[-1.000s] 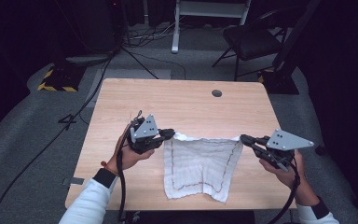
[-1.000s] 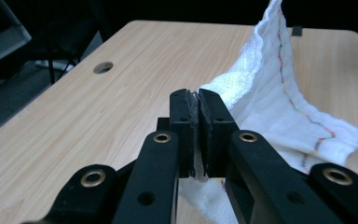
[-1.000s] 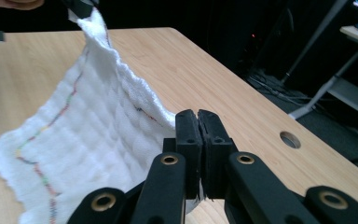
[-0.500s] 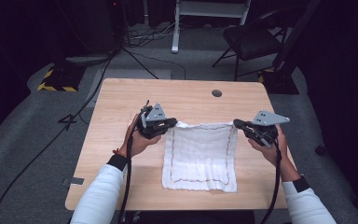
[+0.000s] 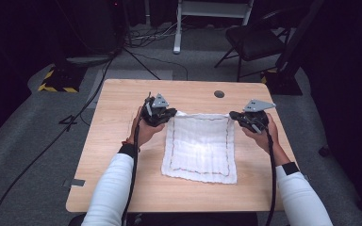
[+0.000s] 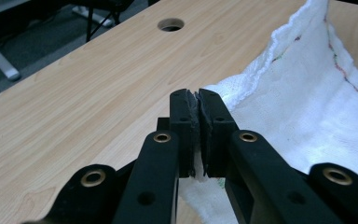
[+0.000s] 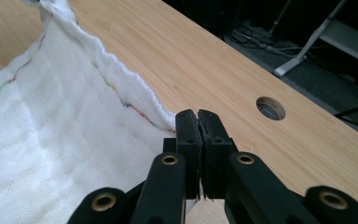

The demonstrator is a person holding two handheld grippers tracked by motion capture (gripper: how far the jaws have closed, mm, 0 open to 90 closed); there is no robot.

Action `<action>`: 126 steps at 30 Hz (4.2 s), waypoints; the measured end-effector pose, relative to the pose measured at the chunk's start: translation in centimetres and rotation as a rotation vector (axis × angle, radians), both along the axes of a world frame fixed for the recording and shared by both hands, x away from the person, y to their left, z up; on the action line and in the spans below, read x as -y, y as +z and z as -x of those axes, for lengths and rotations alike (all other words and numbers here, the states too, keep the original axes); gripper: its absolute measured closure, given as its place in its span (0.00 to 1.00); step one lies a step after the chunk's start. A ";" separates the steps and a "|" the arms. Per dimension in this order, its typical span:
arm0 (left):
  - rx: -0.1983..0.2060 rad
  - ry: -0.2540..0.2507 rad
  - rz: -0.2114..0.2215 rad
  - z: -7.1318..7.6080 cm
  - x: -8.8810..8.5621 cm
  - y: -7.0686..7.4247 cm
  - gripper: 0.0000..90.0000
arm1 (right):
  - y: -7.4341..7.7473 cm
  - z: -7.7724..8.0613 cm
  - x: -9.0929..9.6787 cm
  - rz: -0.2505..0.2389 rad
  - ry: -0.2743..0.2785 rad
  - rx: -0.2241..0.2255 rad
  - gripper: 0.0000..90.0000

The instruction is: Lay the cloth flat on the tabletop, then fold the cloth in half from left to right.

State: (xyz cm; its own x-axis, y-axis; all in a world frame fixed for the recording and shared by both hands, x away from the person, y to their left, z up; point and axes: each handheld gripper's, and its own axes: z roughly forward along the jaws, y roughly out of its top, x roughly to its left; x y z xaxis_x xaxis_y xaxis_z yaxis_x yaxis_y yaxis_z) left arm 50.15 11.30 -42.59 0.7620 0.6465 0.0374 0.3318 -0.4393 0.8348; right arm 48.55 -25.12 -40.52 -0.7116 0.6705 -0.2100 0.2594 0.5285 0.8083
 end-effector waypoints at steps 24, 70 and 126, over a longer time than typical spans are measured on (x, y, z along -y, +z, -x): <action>-0.057 0.157 -0.100 -4.3 1.0 -1.8 0.77 | -3.5 -6.3 -1.9 0.065 -0.159 -0.044 0.82; -0.162 -0.088 -0.264 8.9 -0.3 -6.4 0.28 | -8.0 7.5 -0.9 0.181 0.104 -0.181 0.37; -0.111 -0.002 -0.114 7.1 -2.9 -2.8 0.26 | -6.2 12.1 -7.0 0.080 0.294 -0.134 0.39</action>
